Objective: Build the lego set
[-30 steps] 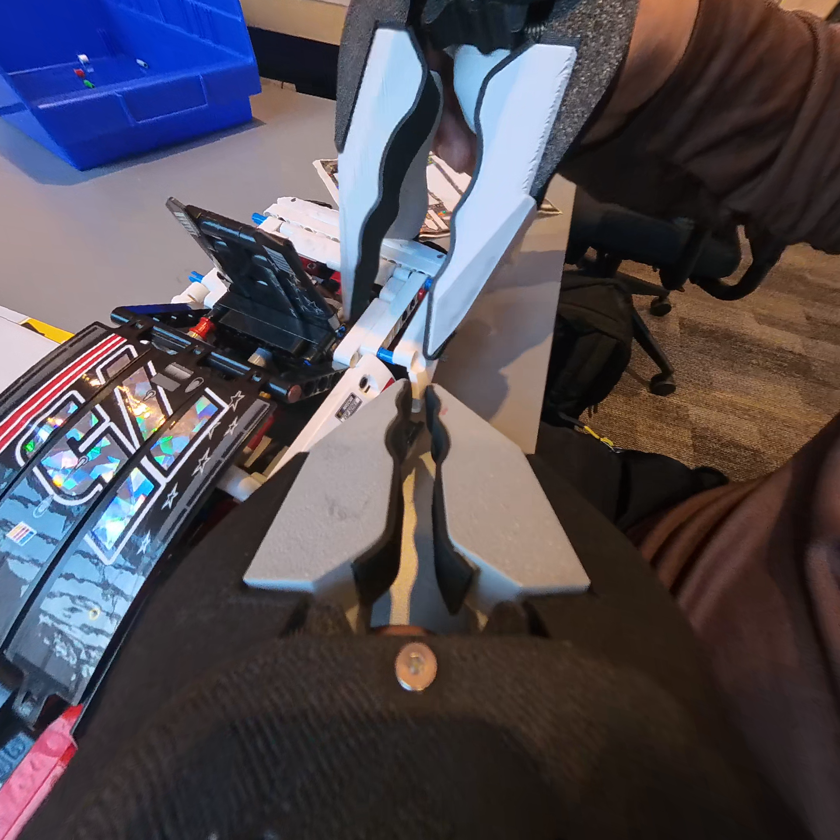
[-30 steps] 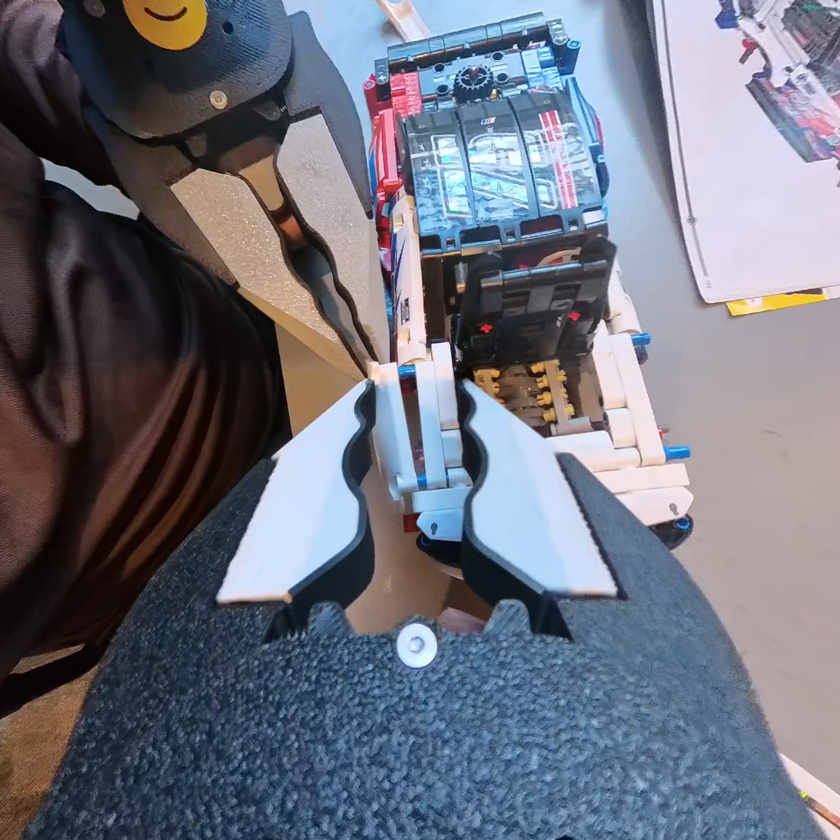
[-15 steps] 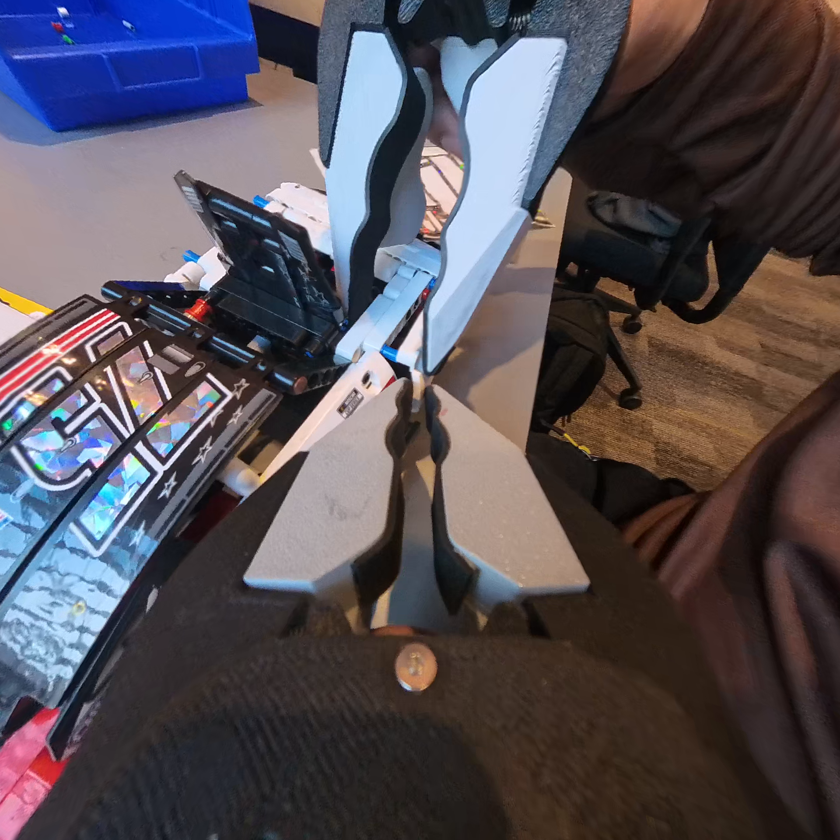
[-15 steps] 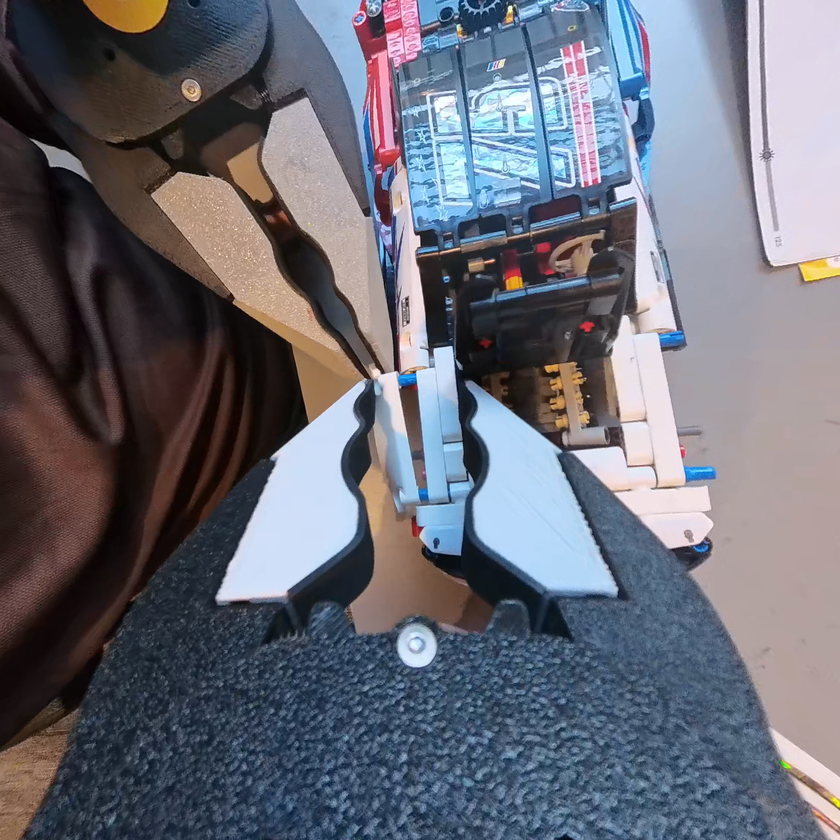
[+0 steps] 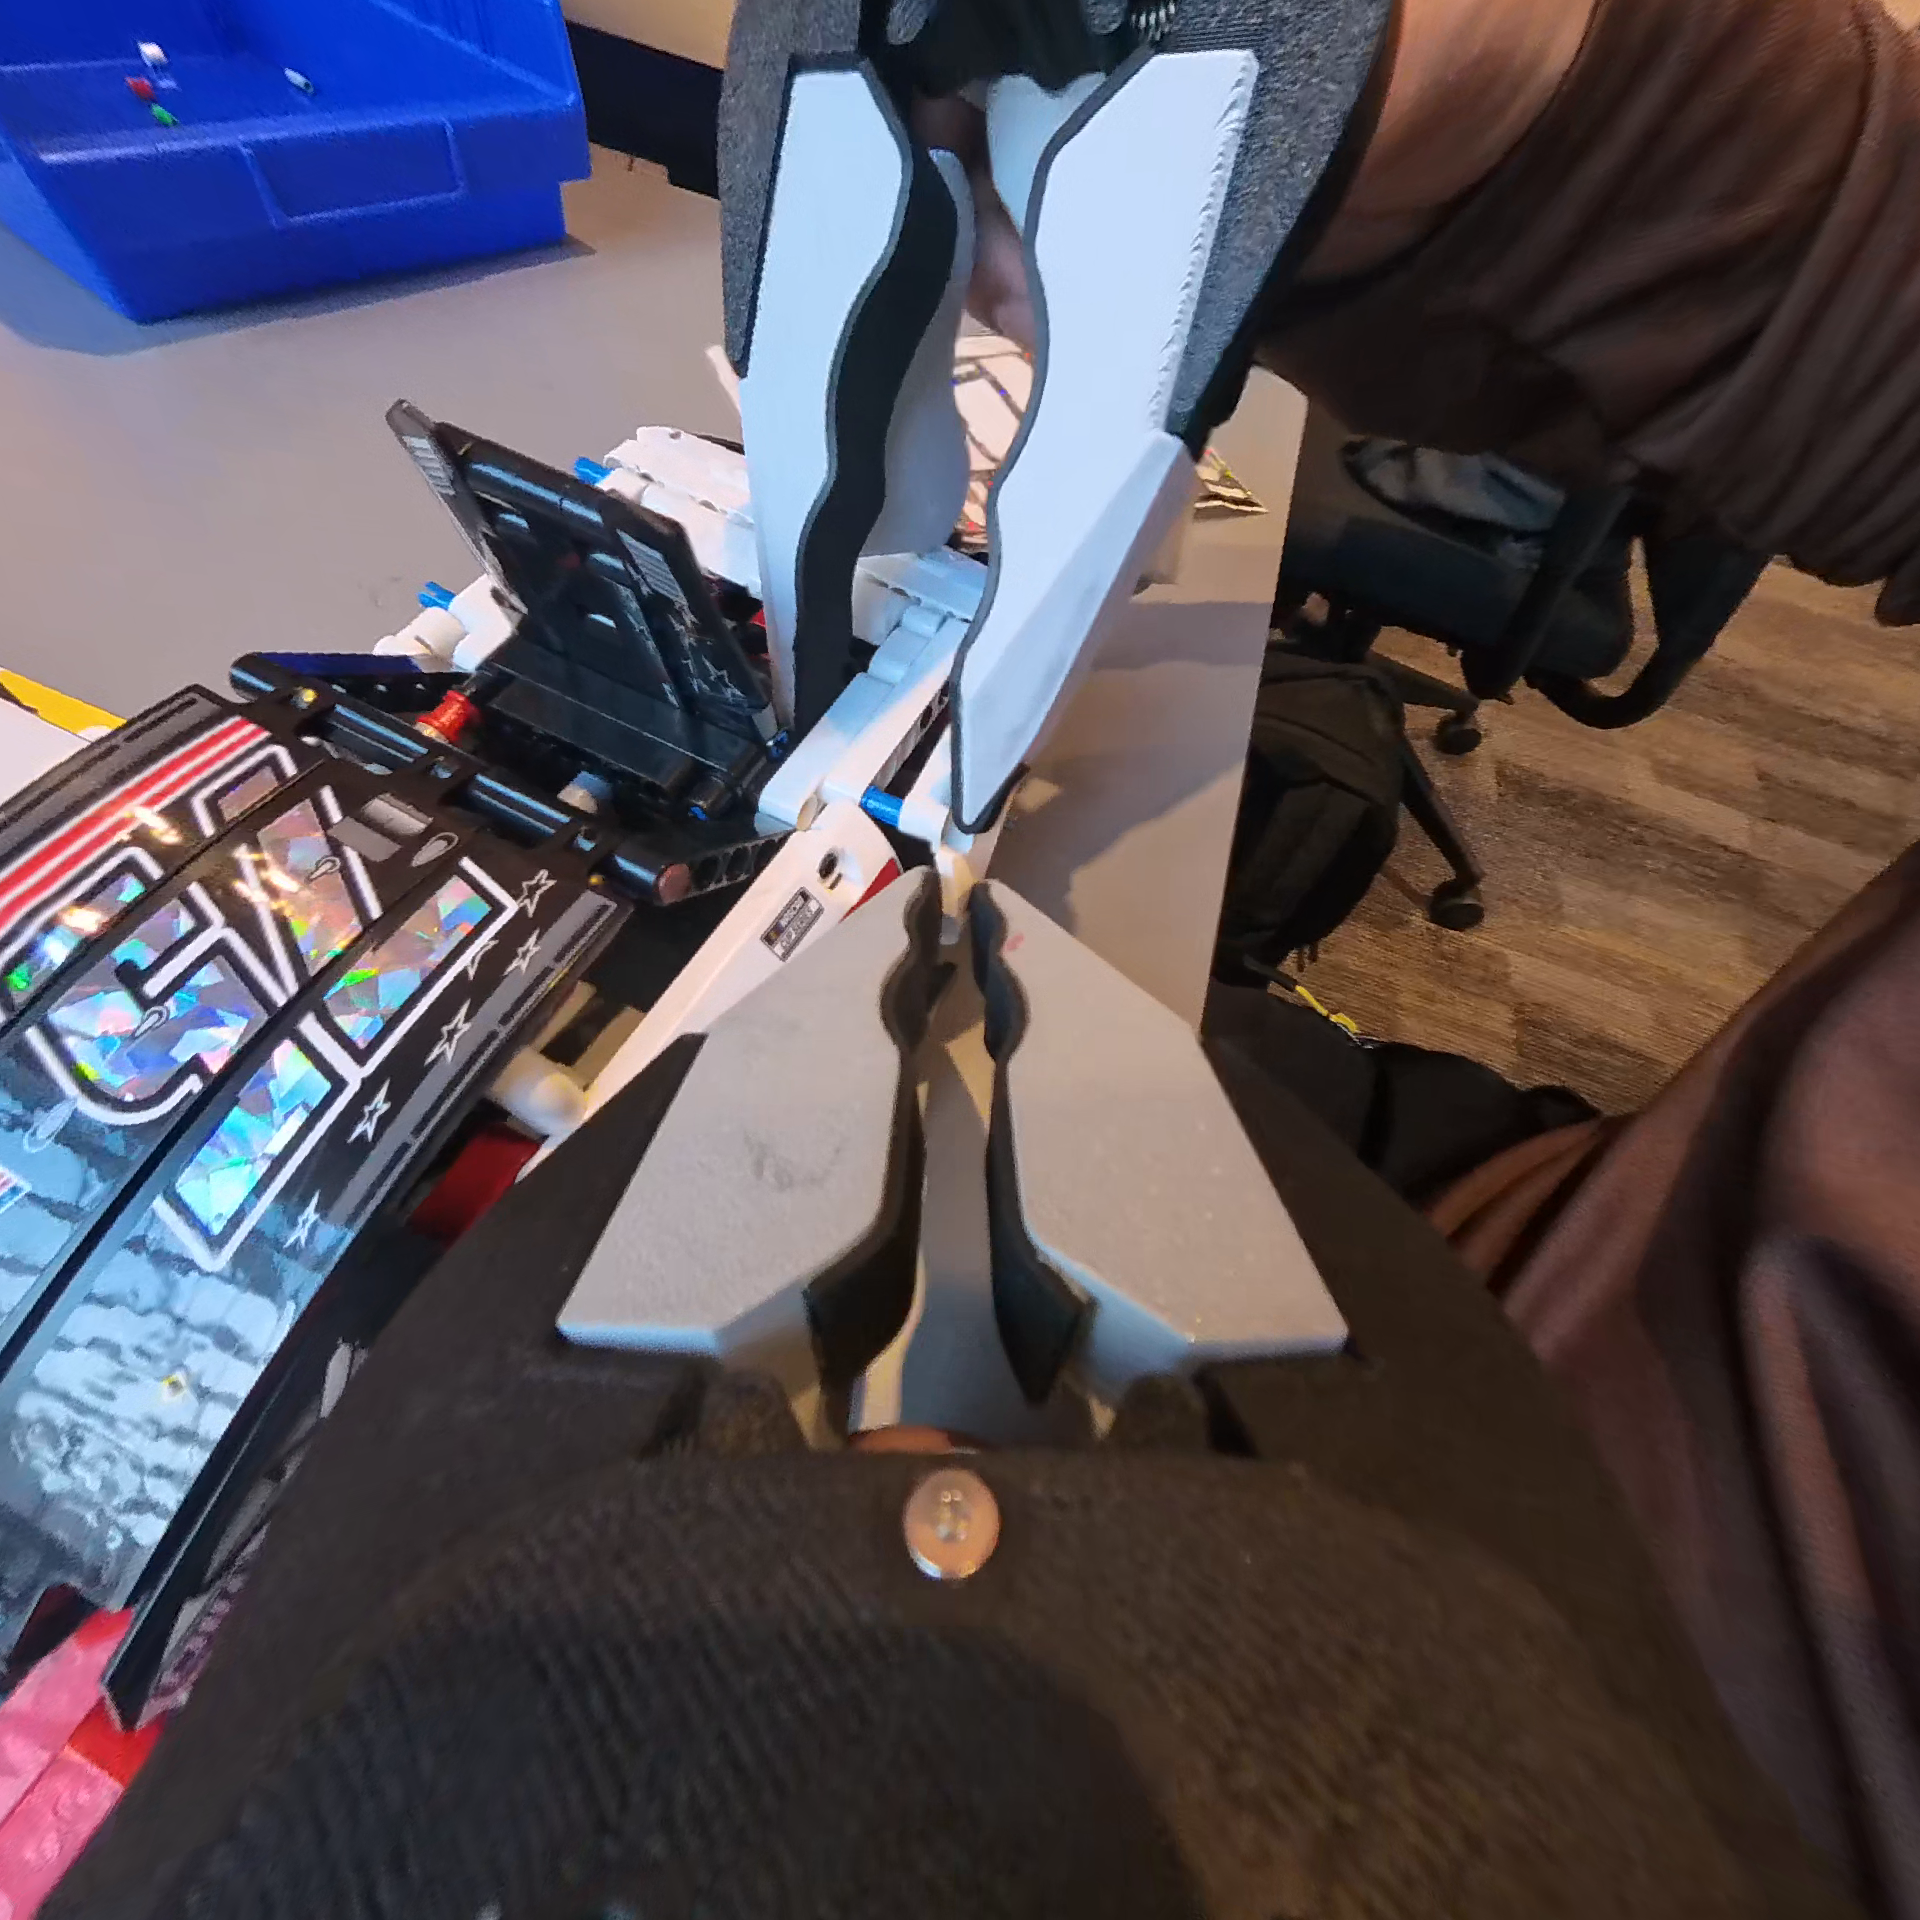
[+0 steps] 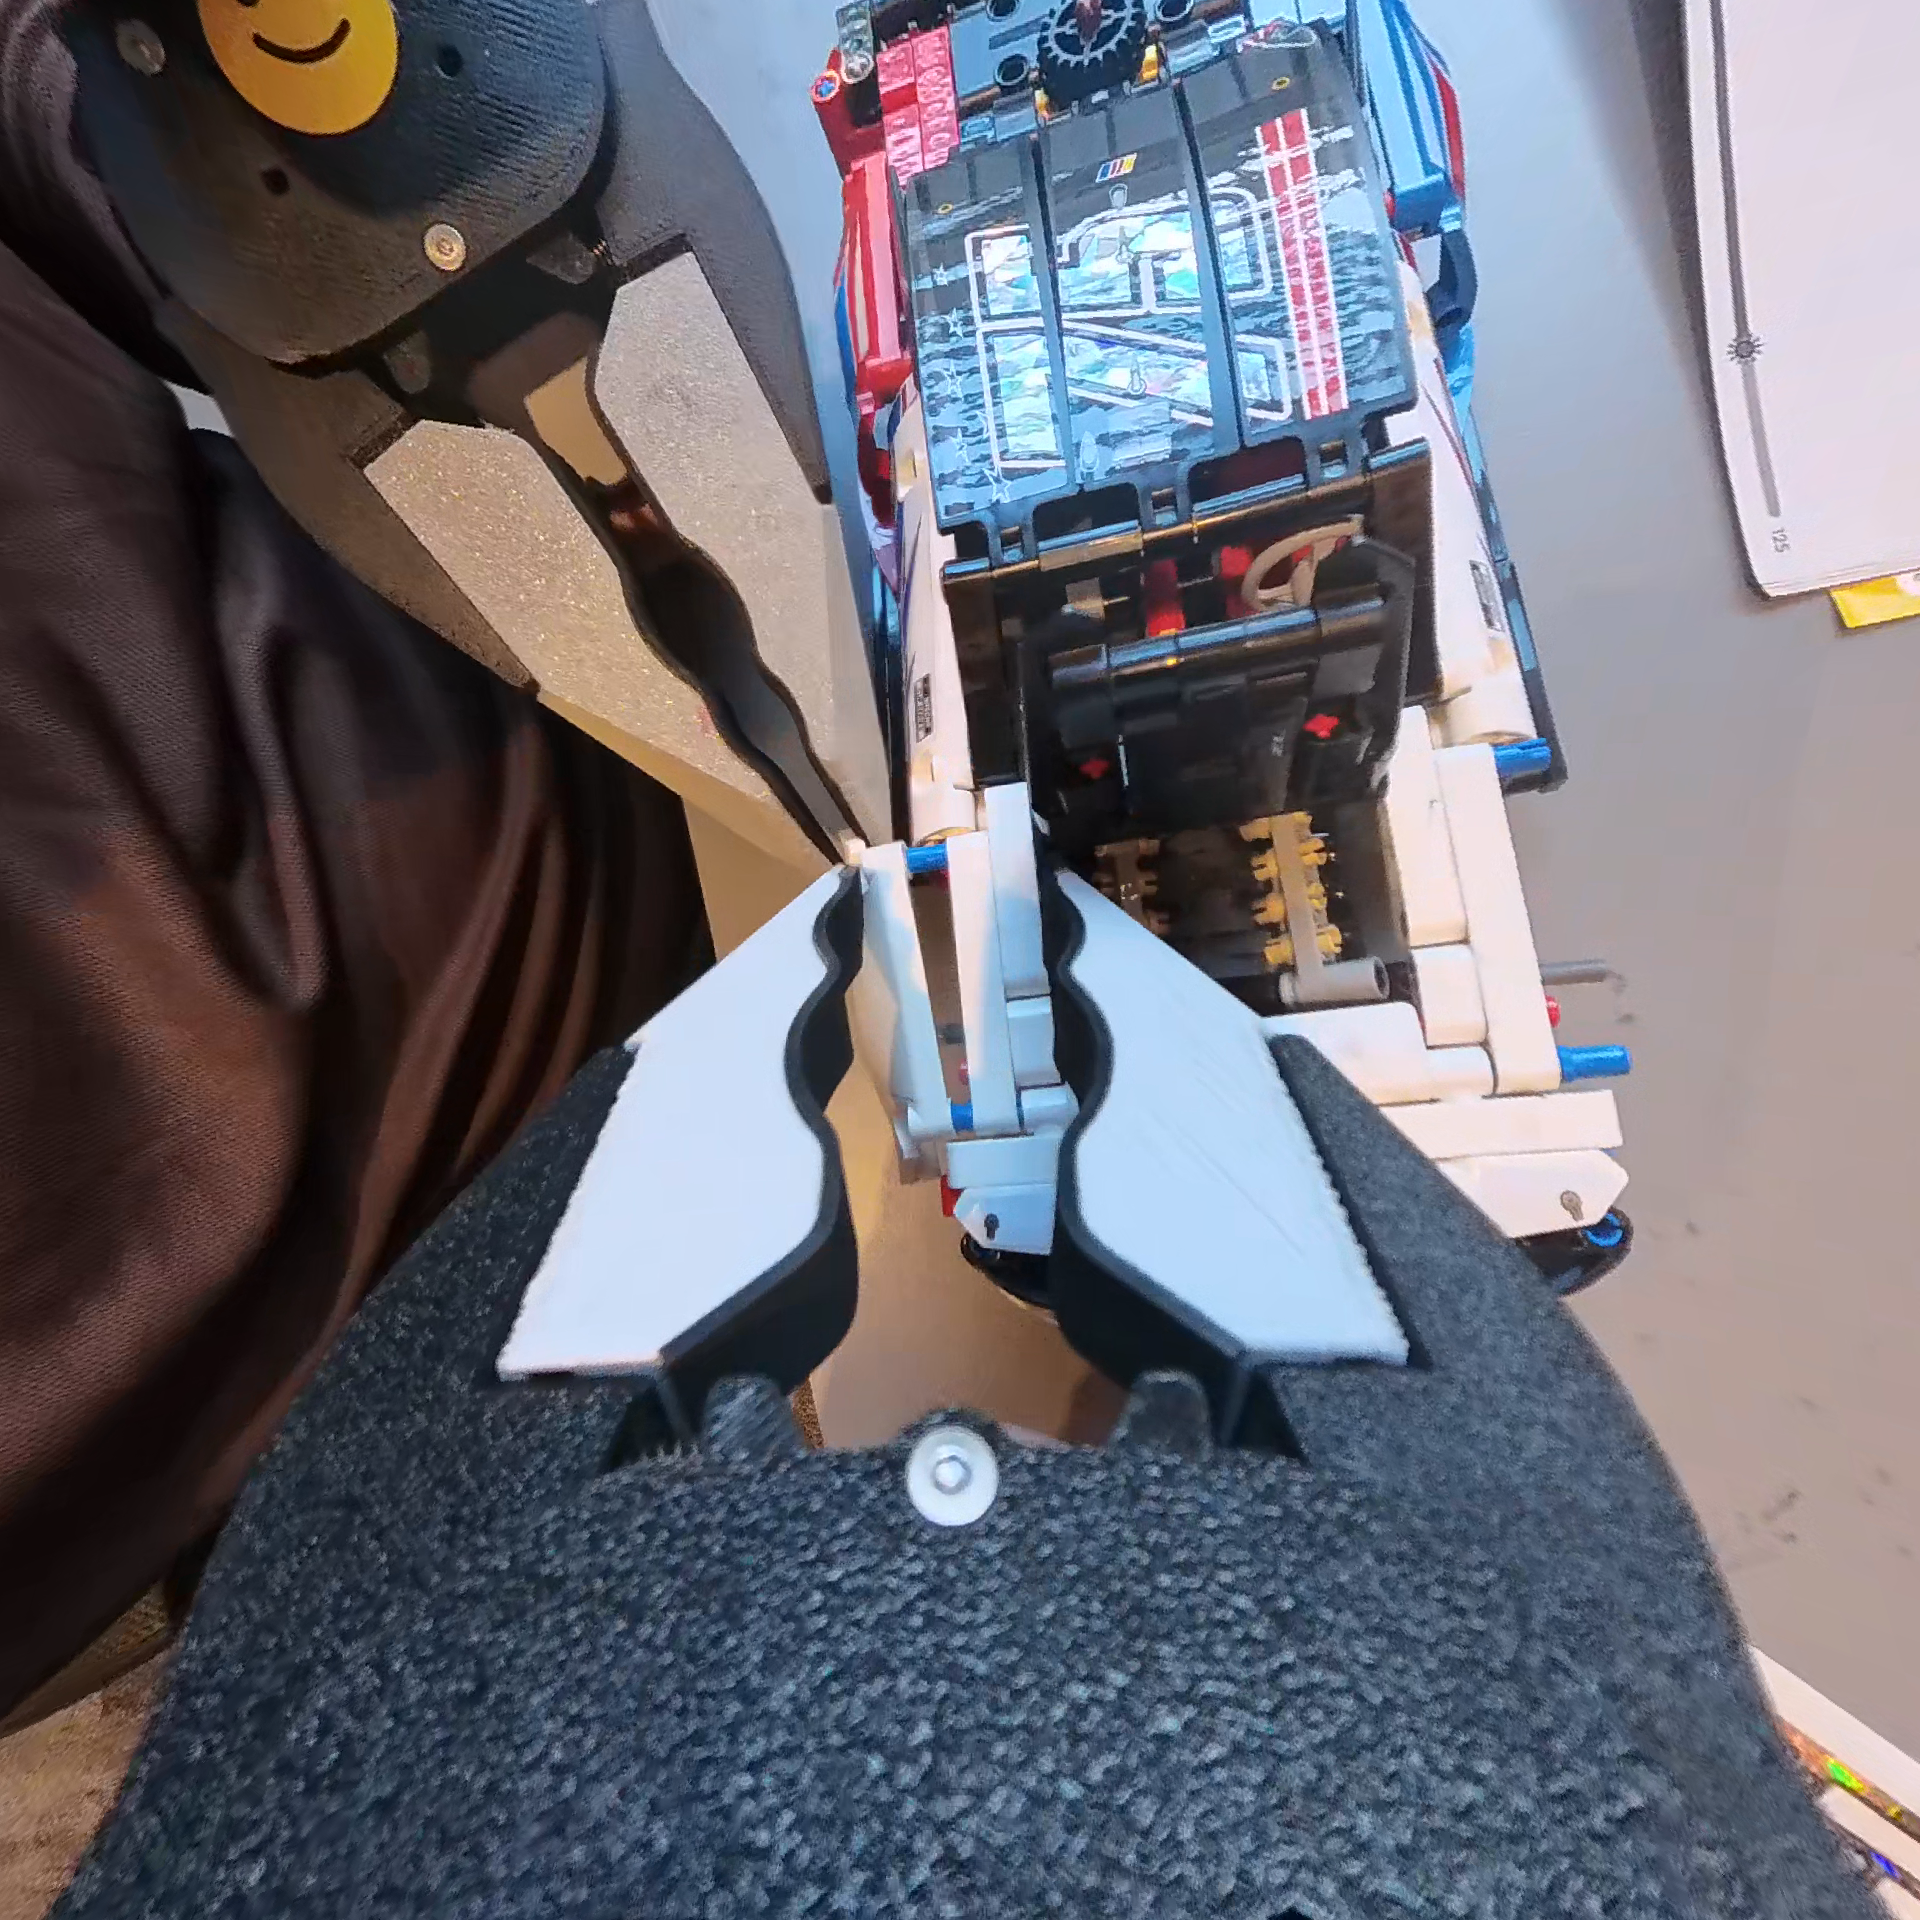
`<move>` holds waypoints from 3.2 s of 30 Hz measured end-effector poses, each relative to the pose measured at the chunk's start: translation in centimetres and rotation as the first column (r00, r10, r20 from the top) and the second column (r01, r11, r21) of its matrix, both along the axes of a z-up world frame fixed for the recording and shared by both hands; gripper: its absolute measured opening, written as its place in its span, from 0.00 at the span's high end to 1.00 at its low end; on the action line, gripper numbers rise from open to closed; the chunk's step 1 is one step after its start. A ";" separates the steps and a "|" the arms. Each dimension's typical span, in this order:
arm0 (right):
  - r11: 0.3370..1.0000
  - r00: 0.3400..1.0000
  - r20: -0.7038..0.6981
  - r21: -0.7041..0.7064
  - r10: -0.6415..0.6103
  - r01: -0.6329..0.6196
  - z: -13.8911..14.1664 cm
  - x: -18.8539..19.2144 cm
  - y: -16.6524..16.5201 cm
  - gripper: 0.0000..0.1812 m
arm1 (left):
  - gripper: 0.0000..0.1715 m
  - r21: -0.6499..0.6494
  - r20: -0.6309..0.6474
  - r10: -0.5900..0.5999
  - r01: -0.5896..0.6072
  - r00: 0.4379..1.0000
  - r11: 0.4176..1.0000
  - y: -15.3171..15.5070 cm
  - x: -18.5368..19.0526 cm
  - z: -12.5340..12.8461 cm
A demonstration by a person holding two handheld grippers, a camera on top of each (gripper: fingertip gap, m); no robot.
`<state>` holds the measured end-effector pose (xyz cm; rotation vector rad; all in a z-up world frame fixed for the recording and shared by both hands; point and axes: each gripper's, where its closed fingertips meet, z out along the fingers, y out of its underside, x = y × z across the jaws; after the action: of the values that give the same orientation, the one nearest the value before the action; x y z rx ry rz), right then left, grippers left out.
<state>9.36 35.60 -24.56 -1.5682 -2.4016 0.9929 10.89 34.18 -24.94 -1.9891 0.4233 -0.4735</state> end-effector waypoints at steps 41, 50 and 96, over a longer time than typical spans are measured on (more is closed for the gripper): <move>0.990 0.992 -0.117 0.135 0.045 -0.029 -0.3 0.0 0.2 0.82 | 0.89 -0.088 -0.361 -0.157 0.134 0.919 0.987 1.0 -0.9 1.0; 0.992 0.995 -0.090 0.124 0.046 -0.035 -0.3 -0.1 0.1 0.83 | 0.96 -0.120 -0.272 -0.219 0.192 0.937 0.974 0.7 -0.6 0.7; 0.816 0.915 0.189 0.414 0.356 -0.403 0.4 2.9 2.7 0.79 | 0.78 0.023 -0.379 -0.064 0.078 0.923 0.997 2.9 0.8 1.2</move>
<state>12.26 38.26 -24.20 -1.0210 -2.8169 0.3459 11.66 37.07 -23.72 -2.0343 0.7409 -0.1195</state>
